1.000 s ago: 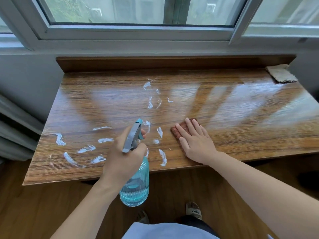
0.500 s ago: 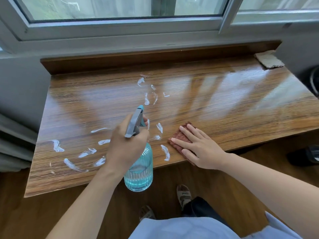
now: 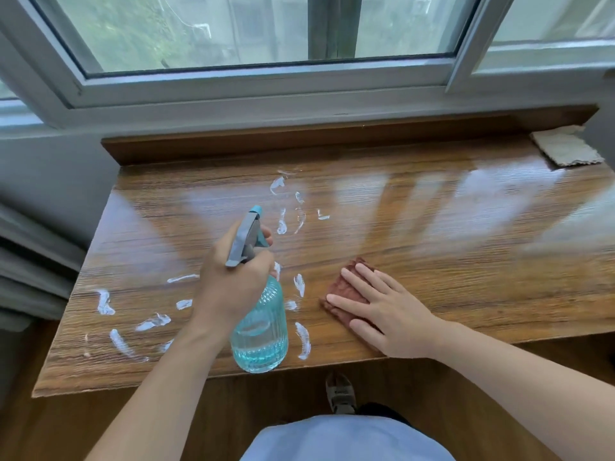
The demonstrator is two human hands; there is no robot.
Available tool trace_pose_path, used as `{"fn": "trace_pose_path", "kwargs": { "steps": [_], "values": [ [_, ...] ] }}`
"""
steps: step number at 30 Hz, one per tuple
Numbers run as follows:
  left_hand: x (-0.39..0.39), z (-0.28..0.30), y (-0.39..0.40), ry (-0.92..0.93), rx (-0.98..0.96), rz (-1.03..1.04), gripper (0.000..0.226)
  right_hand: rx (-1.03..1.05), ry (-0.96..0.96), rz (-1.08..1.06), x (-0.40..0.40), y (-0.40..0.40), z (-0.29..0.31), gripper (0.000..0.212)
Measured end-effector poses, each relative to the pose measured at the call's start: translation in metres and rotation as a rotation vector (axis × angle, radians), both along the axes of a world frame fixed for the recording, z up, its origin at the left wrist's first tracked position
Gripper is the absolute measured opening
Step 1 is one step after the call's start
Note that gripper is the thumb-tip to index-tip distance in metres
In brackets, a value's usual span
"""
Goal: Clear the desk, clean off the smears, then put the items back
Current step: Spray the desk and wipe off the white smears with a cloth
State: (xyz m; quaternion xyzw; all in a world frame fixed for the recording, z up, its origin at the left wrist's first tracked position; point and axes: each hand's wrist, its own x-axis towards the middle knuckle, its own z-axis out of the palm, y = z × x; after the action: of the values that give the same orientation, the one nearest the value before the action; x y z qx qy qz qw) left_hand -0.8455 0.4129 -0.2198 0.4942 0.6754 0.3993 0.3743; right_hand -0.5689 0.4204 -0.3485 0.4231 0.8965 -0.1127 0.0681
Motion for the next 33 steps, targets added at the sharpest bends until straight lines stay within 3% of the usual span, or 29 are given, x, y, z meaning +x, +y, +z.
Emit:
{"fn": "trace_pose_path", "kwargs": {
  "steps": [4,10,13,18,20,24,33],
  "values": [
    [0.012,0.004,0.013,-0.007,-0.019,0.091,0.024,0.102,-0.031,-0.158,0.008,0.065,-0.011,0.057],
    [0.024,0.000,0.029,0.058,-0.090,0.121,0.024,0.054,0.028,-0.426,-0.013,0.173,-0.014,0.063],
    [0.029,-0.003,0.040,0.083,-0.241,0.103,0.020,0.029,0.027,-0.484,-0.022,0.197,-0.012,0.064],
    [0.040,-0.008,0.053,0.134,-0.386,-0.005,0.019,0.038,0.042,-0.501,-0.020,0.186,-0.012,0.065],
    [0.043,-0.011,0.058,0.136,-0.409,-0.031,0.008,0.028,0.034,-0.495,-0.016,0.175,-0.013,0.065],
    [0.035,-0.022,0.064,0.209,-0.390,-0.040,0.014,0.047,0.022,-0.493,-0.009,0.137,-0.014,0.064],
    [0.007,-0.023,0.076,0.063,-0.431,-0.138,0.006,0.057,-0.021,-0.580,-0.014,0.120,-0.013,0.062]
  ]
}}
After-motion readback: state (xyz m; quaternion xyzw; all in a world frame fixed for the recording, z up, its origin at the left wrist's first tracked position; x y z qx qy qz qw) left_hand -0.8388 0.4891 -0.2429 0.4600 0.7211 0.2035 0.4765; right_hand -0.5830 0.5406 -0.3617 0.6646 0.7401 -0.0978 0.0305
